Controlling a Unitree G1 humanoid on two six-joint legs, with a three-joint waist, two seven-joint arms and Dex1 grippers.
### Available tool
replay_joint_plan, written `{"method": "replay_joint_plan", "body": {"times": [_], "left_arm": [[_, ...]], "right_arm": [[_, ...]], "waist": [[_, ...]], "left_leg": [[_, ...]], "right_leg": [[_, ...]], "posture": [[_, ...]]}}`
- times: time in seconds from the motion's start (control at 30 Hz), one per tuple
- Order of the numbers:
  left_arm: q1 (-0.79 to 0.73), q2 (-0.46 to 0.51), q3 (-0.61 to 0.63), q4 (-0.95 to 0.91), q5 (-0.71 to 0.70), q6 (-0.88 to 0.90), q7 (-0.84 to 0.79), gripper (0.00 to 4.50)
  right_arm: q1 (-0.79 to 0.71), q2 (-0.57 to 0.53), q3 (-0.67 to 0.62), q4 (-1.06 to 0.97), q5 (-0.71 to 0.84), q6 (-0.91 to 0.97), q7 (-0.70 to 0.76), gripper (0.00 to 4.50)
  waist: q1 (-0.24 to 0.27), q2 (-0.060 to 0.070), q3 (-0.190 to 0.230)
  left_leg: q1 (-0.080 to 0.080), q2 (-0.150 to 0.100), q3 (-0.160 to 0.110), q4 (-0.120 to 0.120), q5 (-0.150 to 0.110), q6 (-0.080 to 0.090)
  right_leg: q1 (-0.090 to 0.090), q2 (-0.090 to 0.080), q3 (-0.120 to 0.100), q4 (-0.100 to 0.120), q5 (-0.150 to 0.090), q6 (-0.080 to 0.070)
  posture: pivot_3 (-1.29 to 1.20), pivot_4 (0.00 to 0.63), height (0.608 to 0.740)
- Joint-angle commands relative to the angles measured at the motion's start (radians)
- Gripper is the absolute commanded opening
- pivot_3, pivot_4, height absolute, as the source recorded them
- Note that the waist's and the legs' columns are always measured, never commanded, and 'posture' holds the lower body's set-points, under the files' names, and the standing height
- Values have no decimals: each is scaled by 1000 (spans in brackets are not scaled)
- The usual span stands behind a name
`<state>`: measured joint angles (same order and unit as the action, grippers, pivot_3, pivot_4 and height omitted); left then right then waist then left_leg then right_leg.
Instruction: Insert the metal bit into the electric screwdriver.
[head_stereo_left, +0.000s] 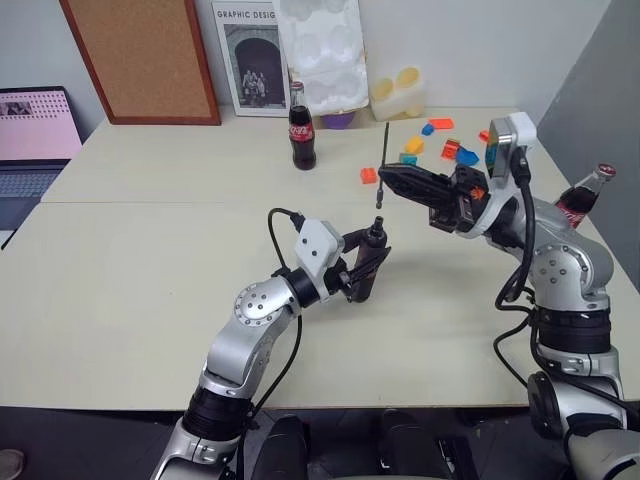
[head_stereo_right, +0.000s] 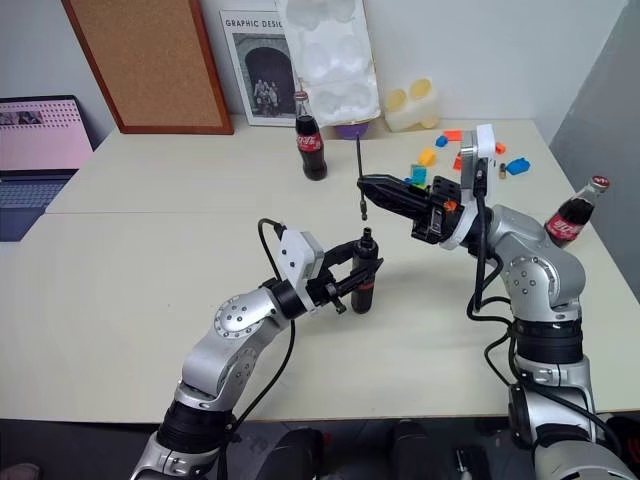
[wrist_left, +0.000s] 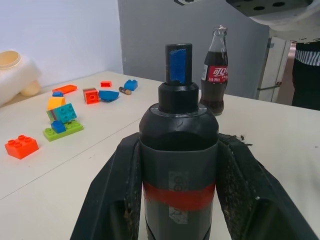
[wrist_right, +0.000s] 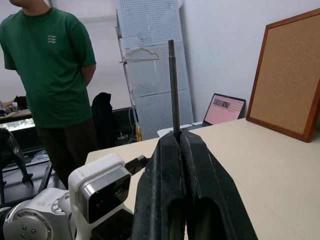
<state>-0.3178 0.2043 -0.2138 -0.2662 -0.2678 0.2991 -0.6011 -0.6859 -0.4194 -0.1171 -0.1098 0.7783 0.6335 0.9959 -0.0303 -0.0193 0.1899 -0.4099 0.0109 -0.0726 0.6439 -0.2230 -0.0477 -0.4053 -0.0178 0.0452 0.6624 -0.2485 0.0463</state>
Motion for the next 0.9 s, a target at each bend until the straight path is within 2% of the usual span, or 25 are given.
{"method": "replay_joint_plan", "body": {"times": [0.03, 0.9], "left_arm": [[-2, 0, 3, -20, -1, -23, -1, 1661], [3, 3, 8, -17, -1, -28, 1, 1661]], "right_arm": [[3, 0, -7, -25, 22, -9, 4, 0], [72, 28, 2, -70, 15, -19, -28, 0]], "waist": [[0, 0, 0], [-1, 0, 0]], "left_leg": [[0, 0, 0, 0, 0, 0], [0, 0, 0, 0, 0, 0]], "right_leg": [[0, 0, 0, 0, 0, 0], [0, 0, 0, 0, 0, 0]], "posture": [[0, 150, 740], [0, 150, 740]]}}
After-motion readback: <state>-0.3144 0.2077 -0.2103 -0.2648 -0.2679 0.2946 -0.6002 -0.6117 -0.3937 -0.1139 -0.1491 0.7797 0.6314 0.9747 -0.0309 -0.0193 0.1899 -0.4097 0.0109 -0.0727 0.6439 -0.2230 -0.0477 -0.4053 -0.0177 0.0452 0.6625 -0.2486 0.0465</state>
